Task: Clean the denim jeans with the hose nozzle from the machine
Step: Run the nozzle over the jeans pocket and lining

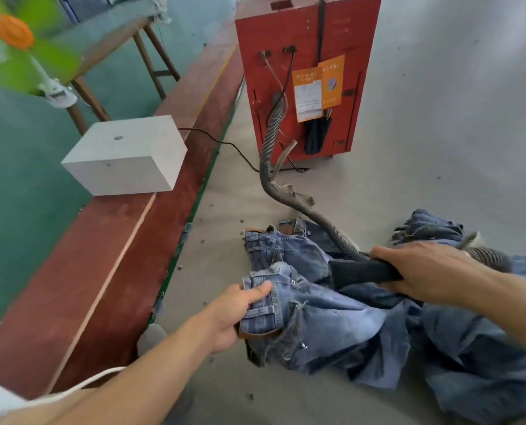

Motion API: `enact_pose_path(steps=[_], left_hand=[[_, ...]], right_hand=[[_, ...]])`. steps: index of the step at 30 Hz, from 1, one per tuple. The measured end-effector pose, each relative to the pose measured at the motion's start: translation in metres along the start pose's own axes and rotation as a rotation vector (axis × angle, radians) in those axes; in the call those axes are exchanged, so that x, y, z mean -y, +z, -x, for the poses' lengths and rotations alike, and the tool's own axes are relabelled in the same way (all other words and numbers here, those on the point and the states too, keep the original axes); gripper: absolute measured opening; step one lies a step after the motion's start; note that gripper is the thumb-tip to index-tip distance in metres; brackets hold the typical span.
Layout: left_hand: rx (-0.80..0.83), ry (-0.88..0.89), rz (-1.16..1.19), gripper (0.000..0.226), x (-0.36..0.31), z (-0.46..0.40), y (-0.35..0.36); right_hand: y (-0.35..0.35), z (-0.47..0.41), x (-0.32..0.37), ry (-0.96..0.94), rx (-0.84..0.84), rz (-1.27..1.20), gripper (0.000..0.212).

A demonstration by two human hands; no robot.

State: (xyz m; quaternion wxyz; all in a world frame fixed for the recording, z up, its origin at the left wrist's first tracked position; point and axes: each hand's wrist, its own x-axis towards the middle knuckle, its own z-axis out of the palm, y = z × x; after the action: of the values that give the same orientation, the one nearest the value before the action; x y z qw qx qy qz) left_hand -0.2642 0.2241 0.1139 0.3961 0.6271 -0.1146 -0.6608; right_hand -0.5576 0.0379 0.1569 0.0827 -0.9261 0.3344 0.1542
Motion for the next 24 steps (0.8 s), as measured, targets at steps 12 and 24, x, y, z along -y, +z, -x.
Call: enact_pose_path(steps=[12, 24], left_hand=[[-0.117, 0.161, -0.067, 0.025, 0.001, 0.01, -0.015], [-0.066, 0.17, -0.067, 0.024, -0.007, 0.012, -0.011]], right_hand=[[0.022, -0.016, 0.045, -0.038, -0.109, -0.122, 0.029], [0.02, -0.016, 0.048, 0.016, 0.018, -0.089, 0.028]])
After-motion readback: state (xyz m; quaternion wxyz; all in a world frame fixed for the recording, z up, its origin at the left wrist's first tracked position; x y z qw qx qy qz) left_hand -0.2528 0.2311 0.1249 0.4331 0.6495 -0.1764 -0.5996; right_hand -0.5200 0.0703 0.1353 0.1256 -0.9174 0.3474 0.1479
